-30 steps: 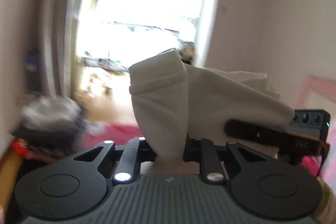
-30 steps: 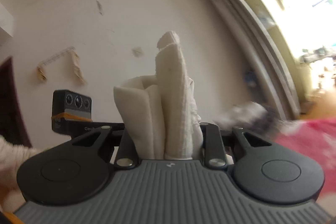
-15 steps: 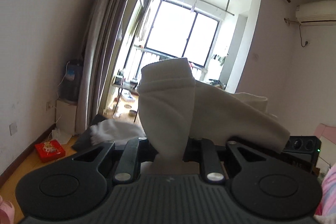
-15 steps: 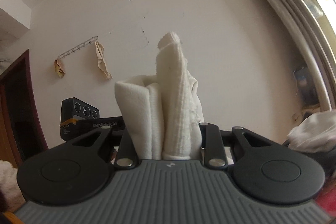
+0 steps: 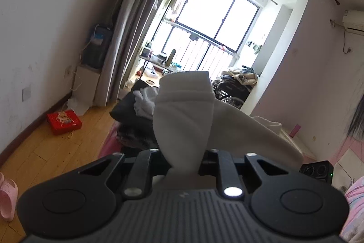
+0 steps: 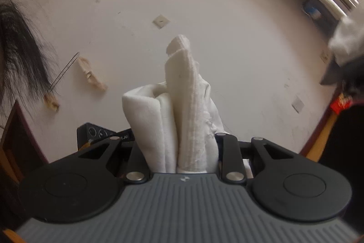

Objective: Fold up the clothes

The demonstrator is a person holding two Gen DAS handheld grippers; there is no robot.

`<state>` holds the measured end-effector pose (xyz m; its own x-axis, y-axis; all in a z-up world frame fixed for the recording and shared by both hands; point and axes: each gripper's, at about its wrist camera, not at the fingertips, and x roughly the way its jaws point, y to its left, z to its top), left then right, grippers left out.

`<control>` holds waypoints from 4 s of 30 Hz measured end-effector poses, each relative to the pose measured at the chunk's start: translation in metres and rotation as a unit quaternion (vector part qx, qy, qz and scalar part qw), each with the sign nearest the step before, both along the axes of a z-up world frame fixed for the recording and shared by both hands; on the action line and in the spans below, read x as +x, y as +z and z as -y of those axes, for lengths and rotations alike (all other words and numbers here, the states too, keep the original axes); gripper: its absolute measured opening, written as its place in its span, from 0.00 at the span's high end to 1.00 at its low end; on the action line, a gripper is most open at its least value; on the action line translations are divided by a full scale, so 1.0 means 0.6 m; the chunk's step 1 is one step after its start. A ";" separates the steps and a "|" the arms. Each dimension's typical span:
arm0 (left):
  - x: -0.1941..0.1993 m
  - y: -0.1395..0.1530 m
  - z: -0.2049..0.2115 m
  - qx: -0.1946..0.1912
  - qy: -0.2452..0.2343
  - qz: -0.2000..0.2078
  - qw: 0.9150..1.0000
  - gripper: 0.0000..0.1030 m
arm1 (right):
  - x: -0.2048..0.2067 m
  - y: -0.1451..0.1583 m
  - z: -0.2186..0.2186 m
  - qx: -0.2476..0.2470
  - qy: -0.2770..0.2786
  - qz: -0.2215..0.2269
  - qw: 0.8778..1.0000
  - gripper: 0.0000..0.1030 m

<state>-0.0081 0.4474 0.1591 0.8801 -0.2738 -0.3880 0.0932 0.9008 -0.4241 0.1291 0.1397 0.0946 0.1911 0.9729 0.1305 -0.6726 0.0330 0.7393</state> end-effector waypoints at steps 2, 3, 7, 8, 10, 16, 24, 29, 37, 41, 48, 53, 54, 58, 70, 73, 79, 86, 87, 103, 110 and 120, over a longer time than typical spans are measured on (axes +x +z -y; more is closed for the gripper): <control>0.021 -0.019 -0.007 -0.013 -0.007 -0.011 1.000 0.81 | 0.002 -0.015 0.000 0.001 -0.007 -0.017 1.000 0.77; 0.031 -0.029 -0.008 -0.018 -0.009 -0.016 1.000 0.81 | 0.006 -0.021 0.002 0.000 -0.011 -0.025 1.000 0.77; 0.070 -0.069 -0.017 -0.031 -0.018 -0.030 0.999 0.81 | 0.027 -0.050 0.008 -0.008 -0.027 -0.047 0.998 0.77; 0.079 -0.079 -0.018 -0.034 -0.020 -0.033 0.999 0.81 | 0.035 -0.059 0.010 -0.010 -0.031 -0.052 0.998 0.77; 0.101 -0.096 -0.020 -0.035 -0.023 -0.041 0.998 0.81 | 0.051 -0.077 0.013 -0.014 -0.039 -0.061 0.997 0.77; 0.178 -0.150 -0.030 -0.044 -0.027 -0.062 0.997 0.81 | 0.097 -0.131 0.009 -0.036 -0.058 -0.089 0.994 0.77; 0.314 -0.250 -0.037 -0.053 -0.029 -0.090 0.994 0.81 | 0.192 -0.216 0.016 -0.080 -0.091 -0.104 0.987 0.77; 0.378 -0.341 -0.050 -0.063 -0.016 -0.152 0.986 0.81 | 0.255 -0.297 0.016 -0.130 -0.106 -0.124 0.978 0.75; 0.369 -0.332 -0.064 -0.123 -0.018 -0.131 0.984 0.81 | 0.279 -0.331 0.025 -0.076 -0.085 -0.156 0.981 0.77; 0.394 -0.345 -0.060 -0.106 -0.017 -0.143 0.984 0.81 | 0.282 -0.319 0.025 -0.062 -0.081 -0.145 0.984 0.77; 0.416 -0.375 -0.066 -0.100 -0.012 -0.151 0.983 0.74 | 0.300 -0.359 0.020 -0.085 -0.087 -0.169 0.978 0.74; 0.428 -0.385 -0.087 -0.139 0.021 -0.164 0.976 0.57 | 0.317 -0.390 0.029 -0.062 -0.106 -0.212 0.970 0.69; 0.428 -0.384 -0.092 -0.153 0.026 -0.162 0.974 0.54 | 0.319 -0.393 0.037 -0.051 -0.117 -0.221 0.967 0.68; 0.415 -0.370 -0.108 -0.189 0.066 -0.151 0.968 0.47 | 0.309 -0.381 0.078 -0.037 -0.191 -0.228 0.954 0.53; 0.211 -0.274 -0.139 -0.213 0.143 -0.083 0.963 0.45 | 0.215 -0.223 0.045 -0.154 -0.126 0.036 0.979 0.56; 0.136 -0.274 -0.151 -0.200 0.158 -0.079 0.964 0.42 | 0.233 -0.258 0.018 -0.223 -0.115 0.011 0.968 0.67; 0.054 -0.317 -0.168 -0.179 0.163 -0.103 0.965 0.39 | 0.244 -0.218 0.006 -0.285 -0.182 0.041 0.940 0.76; 0.050 -0.362 -0.121 -0.130 0.131 -0.120 0.975 0.41 | 0.182 -0.118 -0.168 -0.318 0.015 0.190 0.929 0.76; 0.046 -0.366 -0.112 -0.122 0.131 -0.117 0.977 0.41 | 0.183 -0.118 -0.204 -0.327 0.046 0.195 0.923 0.76; 0.014 -0.400 -0.119 -0.156 0.133 -0.093 0.974 0.57 | 0.365 -0.219 -0.353 -0.483 -0.048 0.154 0.861 0.84; -0.002 -0.389 -0.127 -0.137 0.140 -0.090 0.977 0.51 | 0.323 -0.122 -0.146 -0.312 -0.129 0.092 0.937 0.83; 0.014 -0.303 -0.074 -0.044 0.079 -0.040 0.995 0.35 | 0.086 -0.102 0.043 -0.326 -0.023 0.135 0.935 0.73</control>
